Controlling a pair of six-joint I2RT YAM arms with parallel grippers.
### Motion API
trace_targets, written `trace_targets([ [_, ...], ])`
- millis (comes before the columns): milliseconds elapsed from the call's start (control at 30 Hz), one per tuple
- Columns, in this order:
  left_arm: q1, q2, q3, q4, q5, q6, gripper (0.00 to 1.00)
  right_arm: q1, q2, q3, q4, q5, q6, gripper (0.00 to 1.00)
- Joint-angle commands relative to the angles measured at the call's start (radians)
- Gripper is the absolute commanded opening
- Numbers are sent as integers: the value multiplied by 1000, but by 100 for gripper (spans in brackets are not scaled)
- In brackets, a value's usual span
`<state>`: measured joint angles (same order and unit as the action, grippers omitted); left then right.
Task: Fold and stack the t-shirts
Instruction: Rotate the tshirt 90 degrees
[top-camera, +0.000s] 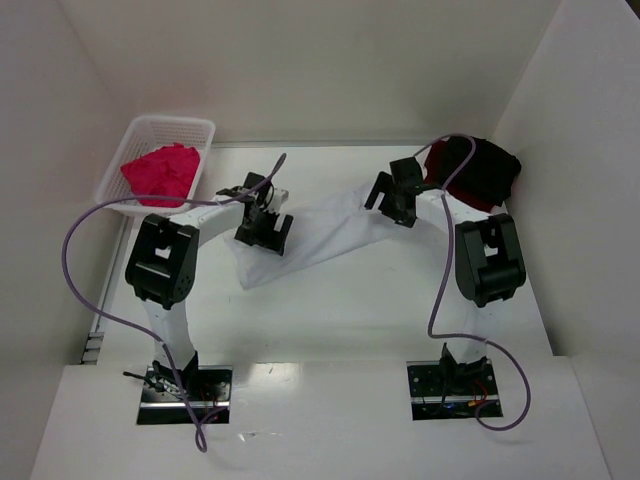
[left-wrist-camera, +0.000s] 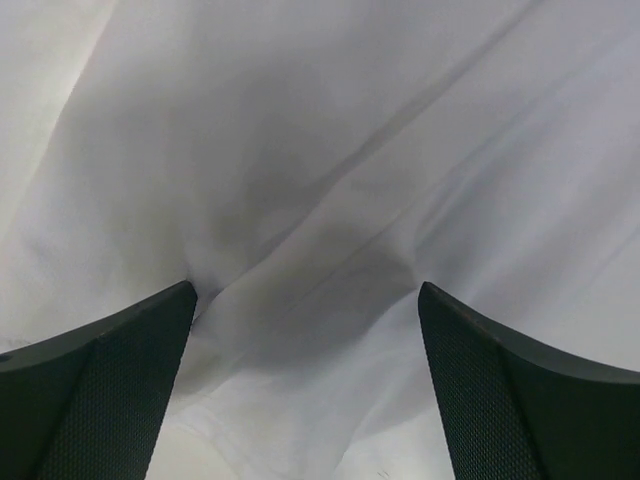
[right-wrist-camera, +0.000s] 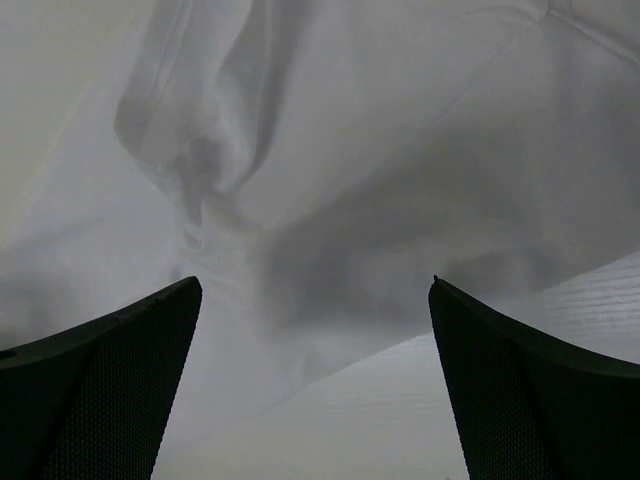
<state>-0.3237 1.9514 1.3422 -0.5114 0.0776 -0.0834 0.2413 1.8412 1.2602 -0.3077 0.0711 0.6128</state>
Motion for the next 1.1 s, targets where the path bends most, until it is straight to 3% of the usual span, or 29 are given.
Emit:
trace_targets([
  [0,-40,-43,-97,-113,140,-105,99,1,39,65,9,4,-24,100],
  [233,-156,-132,-192,-113,197,-228,99,1,159,116,28,13,-65,100],
  [533,-291,-193,-274,-82,229,-360,99,30,313,300,-8,-11,-94,100],
  [767,-394,-193,-275,-39,295,-420,99,93,457,513,-59,-34,-113,100],
  [1067,-502,-131,-242,51,346,-476,99,170,533,592,-8,-82,-48,100],
])
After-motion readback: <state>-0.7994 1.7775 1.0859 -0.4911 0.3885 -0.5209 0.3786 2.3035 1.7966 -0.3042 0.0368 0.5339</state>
